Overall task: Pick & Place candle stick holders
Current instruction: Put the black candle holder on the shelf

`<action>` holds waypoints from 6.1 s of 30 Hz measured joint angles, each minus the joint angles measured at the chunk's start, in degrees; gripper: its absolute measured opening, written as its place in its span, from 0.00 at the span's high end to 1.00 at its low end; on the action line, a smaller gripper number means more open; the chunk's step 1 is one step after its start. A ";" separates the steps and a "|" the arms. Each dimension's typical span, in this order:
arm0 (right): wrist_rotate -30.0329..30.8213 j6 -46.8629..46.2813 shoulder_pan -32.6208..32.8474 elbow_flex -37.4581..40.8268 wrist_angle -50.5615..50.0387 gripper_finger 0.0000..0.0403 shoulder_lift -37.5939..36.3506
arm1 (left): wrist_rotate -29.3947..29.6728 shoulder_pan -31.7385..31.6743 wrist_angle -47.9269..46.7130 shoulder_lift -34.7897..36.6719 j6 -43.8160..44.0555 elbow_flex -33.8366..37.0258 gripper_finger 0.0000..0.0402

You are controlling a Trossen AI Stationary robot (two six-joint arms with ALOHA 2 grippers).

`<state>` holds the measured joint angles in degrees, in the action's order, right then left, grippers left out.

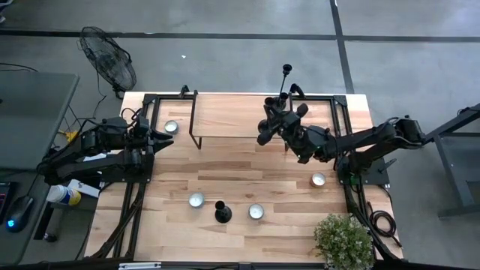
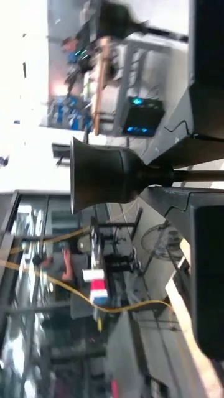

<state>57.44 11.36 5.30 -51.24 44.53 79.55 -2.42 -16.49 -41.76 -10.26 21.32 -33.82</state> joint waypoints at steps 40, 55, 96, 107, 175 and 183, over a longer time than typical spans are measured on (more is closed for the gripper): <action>24.64 -0.98 -5.08 -27.43 0.53 0.93 28.15 | 0.02 0.02 0.00 0.00 0.00 0.00 0.70; 25.54 -14.33 -8.85 -32.16 -16.52 0.93 28.15 | 0.02 0.02 0.00 0.00 0.00 0.00 0.70; 32.55 -34.95 -11.85 -33.62 -37.25 0.93 28.02 | 0.02 0.01 0.00 0.00 0.00 0.00 0.70; 32.58 -33.39 -10.39 -33.62 -37.41 0.93 28.02 | 0.02 0.02 0.00 0.00 0.00 0.00 0.70; 31.81 -32.59 -11.43 -36.02 -39.01 0.93 29.62 | 0.02 0.02 0.00 0.02 0.00 0.00 0.70; 32.47 -32.85 -11.69 -36.02 -39.12 0.92 29.64 | 0.02 0.01 0.00 0.02 0.00 -0.01 0.70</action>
<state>89.91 -21.49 -6.39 -87.26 5.41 109.19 -2.39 -16.48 -41.76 -10.24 21.32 -33.84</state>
